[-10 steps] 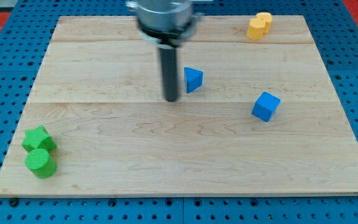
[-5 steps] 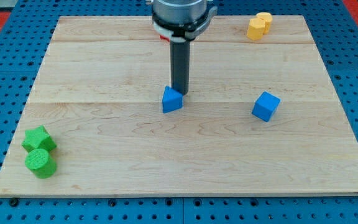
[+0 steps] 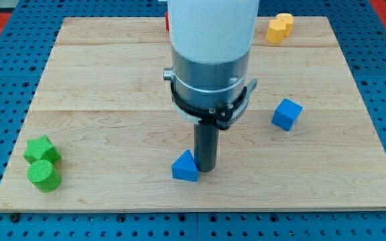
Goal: Push the blue blocks to the bottom center of the board
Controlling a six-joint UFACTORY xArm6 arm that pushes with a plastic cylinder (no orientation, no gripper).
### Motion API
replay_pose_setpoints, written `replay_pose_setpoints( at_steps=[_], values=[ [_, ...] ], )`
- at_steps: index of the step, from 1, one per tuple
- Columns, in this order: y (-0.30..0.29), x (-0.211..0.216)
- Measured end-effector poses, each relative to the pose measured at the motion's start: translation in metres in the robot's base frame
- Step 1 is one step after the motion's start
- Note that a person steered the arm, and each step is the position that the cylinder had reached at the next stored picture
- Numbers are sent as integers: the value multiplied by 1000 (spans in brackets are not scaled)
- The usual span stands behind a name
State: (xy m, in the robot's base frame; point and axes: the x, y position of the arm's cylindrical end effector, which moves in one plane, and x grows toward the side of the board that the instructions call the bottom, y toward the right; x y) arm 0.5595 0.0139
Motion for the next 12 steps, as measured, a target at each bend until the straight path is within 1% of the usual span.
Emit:
replay_pose_setpoints(
  at_steps=[1, 2, 3, 4, 5, 6, 7, 8, 9, 10, 11, 12],
  values=[
    [50, -12],
    [161, -23],
    [192, -75],
    [173, -106],
    [112, -106],
    [58, -93],
    [43, -61],
    [32, -107],
    [18, -127],
    [-3, -84],
    [-3, -39],
    [0, -41]
  ],
)
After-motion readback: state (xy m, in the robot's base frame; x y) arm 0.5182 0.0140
